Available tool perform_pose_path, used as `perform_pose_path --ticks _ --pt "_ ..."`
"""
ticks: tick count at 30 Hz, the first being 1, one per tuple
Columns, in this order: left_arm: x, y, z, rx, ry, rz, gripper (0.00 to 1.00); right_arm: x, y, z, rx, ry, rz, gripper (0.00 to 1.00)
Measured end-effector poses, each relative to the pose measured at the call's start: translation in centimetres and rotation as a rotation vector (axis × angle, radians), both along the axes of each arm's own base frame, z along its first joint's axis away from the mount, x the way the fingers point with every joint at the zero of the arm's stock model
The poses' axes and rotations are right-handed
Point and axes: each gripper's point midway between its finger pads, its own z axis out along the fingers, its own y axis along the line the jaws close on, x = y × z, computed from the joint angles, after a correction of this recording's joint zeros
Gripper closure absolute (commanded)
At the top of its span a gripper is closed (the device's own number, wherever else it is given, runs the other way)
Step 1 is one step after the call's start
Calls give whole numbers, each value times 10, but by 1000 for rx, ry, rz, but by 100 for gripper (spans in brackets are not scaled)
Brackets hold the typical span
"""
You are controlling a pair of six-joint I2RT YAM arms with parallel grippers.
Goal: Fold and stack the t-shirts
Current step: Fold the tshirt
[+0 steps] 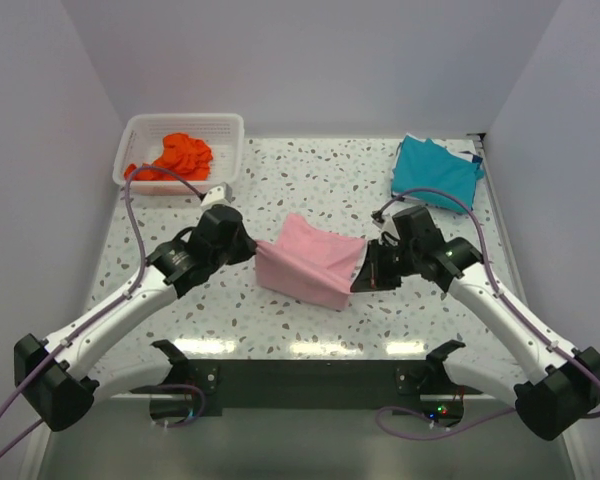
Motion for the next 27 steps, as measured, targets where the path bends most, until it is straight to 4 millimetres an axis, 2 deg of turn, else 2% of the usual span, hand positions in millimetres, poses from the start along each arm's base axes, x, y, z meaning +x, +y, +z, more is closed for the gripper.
perform_pose_path --ticks 5,11,20,27 --pt "18 -1 -7 40 12 32 100 19 1 2 40 -15 -30 100" --pt "40 -4 1 44 -13 49 100 39 -2 -6 58 12 -49 100" --pt "71 -9 -1 57 -15 61 100 70 -10 -4 110 17 -95 100" --pt "99 -21 -8 60 -2 38 100 95 -19 -10 145 50 -135 100"
